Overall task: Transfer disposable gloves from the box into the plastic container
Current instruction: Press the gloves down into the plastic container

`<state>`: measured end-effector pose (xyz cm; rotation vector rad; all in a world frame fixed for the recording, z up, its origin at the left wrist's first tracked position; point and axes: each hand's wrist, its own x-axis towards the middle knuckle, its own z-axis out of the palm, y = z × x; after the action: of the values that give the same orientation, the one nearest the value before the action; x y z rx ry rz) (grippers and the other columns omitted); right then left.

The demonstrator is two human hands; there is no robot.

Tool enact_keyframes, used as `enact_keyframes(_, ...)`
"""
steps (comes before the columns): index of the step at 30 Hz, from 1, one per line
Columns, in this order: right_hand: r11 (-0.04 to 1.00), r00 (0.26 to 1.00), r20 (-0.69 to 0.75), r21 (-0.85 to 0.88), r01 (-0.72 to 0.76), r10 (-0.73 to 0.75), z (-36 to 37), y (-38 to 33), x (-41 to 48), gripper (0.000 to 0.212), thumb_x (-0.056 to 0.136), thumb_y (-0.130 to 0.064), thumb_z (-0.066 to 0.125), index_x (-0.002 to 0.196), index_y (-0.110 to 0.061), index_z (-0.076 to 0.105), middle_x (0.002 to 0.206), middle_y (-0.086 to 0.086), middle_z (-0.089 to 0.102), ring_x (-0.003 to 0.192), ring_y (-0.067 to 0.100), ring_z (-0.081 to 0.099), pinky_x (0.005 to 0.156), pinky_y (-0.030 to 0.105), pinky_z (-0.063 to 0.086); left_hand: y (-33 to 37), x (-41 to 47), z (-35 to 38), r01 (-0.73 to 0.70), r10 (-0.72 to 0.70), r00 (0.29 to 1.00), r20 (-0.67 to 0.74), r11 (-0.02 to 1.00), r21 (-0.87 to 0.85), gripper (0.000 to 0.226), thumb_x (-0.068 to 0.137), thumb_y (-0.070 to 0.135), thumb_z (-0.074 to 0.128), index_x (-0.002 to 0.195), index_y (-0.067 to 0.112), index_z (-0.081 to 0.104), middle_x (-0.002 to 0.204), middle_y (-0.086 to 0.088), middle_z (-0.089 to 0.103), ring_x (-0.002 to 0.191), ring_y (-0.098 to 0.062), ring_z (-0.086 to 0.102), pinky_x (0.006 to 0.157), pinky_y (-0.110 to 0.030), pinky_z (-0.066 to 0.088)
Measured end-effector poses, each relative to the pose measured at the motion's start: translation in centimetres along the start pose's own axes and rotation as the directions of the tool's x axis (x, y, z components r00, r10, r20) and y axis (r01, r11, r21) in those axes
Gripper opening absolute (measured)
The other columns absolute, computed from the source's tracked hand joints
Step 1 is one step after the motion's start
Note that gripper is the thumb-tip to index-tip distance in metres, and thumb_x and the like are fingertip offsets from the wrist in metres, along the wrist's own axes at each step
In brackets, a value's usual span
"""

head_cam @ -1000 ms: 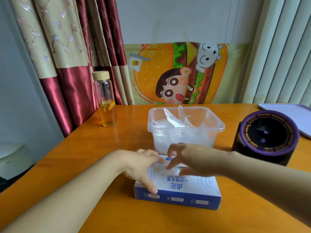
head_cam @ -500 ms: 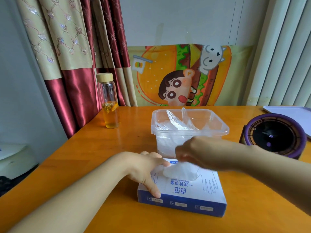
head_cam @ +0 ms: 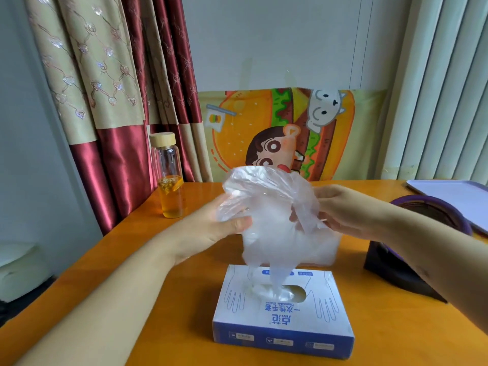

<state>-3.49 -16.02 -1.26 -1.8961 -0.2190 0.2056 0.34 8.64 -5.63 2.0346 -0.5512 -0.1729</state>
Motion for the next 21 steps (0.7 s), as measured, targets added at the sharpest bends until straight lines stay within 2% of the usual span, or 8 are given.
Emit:
enact_keyframes(3, 0.966, 0.999, 0.033, 0.253, -0.045, 0.038, 0.9, 0.5, 0.4, 0.018, 0.095, -0.003, 0.049, 0.095, -0.006, 0.067, 0.079, 0.007, 0.071, 0.076, 0.019, 0.066, 0.071, 0.032, 0.056, 1.8, -0.1, 0.7, -0.049, 0.030, 0.993, -0.111, 0.983, -0.175, 0.083, 0.068, 0.064, 0.073, 0.139, 0.034, 0.043, 0.133, 0.017, 0.055, 0.126, -0.002, 0.046, 0.105, -0.030, 0.038)
enact_keyframes(6, 0.916, 0.991, 0.100, 0.382, -0.122, 0.091, 1.7, 1.1, 0.8, 0.019, 0.097, -0.001, 0.045, 0.103, -0.001, 0.063, 0.081, 0.009, 0.071, 0.080, 0.020, 0.067, 0.080, 0.037, 0.054, 3.0, 0.7, 2.3, -0.068, 0.032, 0.977, -0.211, 0.984, -0.166, 0.031, 0.084, 0.039, 0.067, 0.112, 0.027, 0.062, 0.111, 0.007, 0.066, 0.107, -0.008, 0.060, 0.084, -0.020, 0.045)
enact_keyframes(8, 0.894, 0.988, 0.115, 0.425, -0.144, 0.104, 2.1, 1.5, 0.9, 0.022, 0.098, -0.002, 0.042, 0.106, -0.001, 0.063, 0.081, 0.009, 0.071, 0.076, 0.019, 0.067, 0.078, 0.035, 0.055, 3.3, 1.5, 3.0, -0.077, 0.037, 0.956, -0.292, 0.988, -0.130, 0.003, 0.090, 0.021, 0.065, 0.093, 0.020, 0.064, 0.093, 0.000, 0.069, 0.090, -0.012, 0.064, 0.074, -0.014, 0.047)
enact_keyframes(12, 0.900, 0.991, -0.129, 0.437, 0.015, 0.046, 1.6, 1.8, 0.5, 0.020, 0.097, -0.016, 0.048, 0.108, -0.009, 0.064, 0.096, 0.011, 0.072, 0.087, 0.023, 0.068, 0.084, 0.039, 0.054, 3.2, 2.7, 2.5, -0.061, 0.036, 0.910, -0.413, 0.997, -0.047, 0.004, 0.092, 0.010, 0.061, 0.089, 0.010, 0.064, 0.071, 0.001, 0.063, 0.055, 0.006, 0.057, 0.052, -0.004, 0.040)
enact_keyframes(14, 0.885, 0.968, -0.250, 0.447, 0.131, -0.018, 1.3, 1.7, -0.3, 0.016, 0.092, -0.024, 0.054, 0.099, -0.012, 0.062, 0.109, 0.010, 0.069, 0.099, 0.023, 0.065, 0.088, 0.041, 0.050, 3.0, 3.2, 1.7, -0.035, 0.021, 0.890, -0.456, 0.999, -0.021, 0.005, 0.092, 0.011, 0.060, 0.089, 0.009, 0.064, 0.069, 0.001, 0.062, 0.050, 0.006, 0.055, 0.048, -0.006, 0.039)
enact_keyframes(17, 0.946, 0.930, -0.290, 0.159, 0.281, -0.228, 1.9, 1.3, -1.8, 0.025, 0.081, -0.040, 0.065, 0.074, -0.016, 0.062, 0.124, -0.005, 0.062, 0.117, 0.004, 0.055, 0.097, 0.033, 0.044, 2.6, 3.8, 0.8, 0.026, -0.003, 0.867, -0.498, 0.999, 0.041, 0.007, 0.091, 0.019, 0.062, 0.086, 0.015, 0.064, 0.076, 0.003, 0.065, 0.069, -0.008, 0.061, 0.058, -0.018, 0.046)
enact_keyframes(19, 0.940, 0.911, -0.234, -0.115, 0.321, -0.340, 2.4, 0.9, -2.3, 0.033, 0.077, -0.052, 0.068, 0.075, -0.020, 0.068, 0.141, -0.020, 0.044, 0.129, -0.007, 0.038, 0.105, 0.029, 0.034, 2.5, 4.1, 0.7, 0.055, -0.011, 0.863, -0.505, 0.996, 0.072, 0.009, 0.091, 0.025, 0.063, 0.085, 0.018, 0.064, 0.083, 0.003, 0.067, 0.078, -0.015, 0.062, 0.068, -0.029, 0.049)
enact_keyframes(21, 0.902, 0.912, -0.157, -0.283, 0.325, -0.378, 2.8, 0.7, -2.3, 0.027, 0.071, -0.059, 0.065, 0.080, -0.034, 0.072, 0.152, -0.022, 0.025, 0.138, -0.006, 0.022, 0.108, 0.029, 0.024, 2.6, 4.6, 0.9, 0.072, -0.003, 0.862, -0.508, 0.990, 0.118, 0.011, 0.091, 0.026, 0.062, 0.084, 0.018, 0.064, 0.083, 0.001, 0.067, 0.079, -0.017, 0.062, 0.067, -0.030, 0.049)
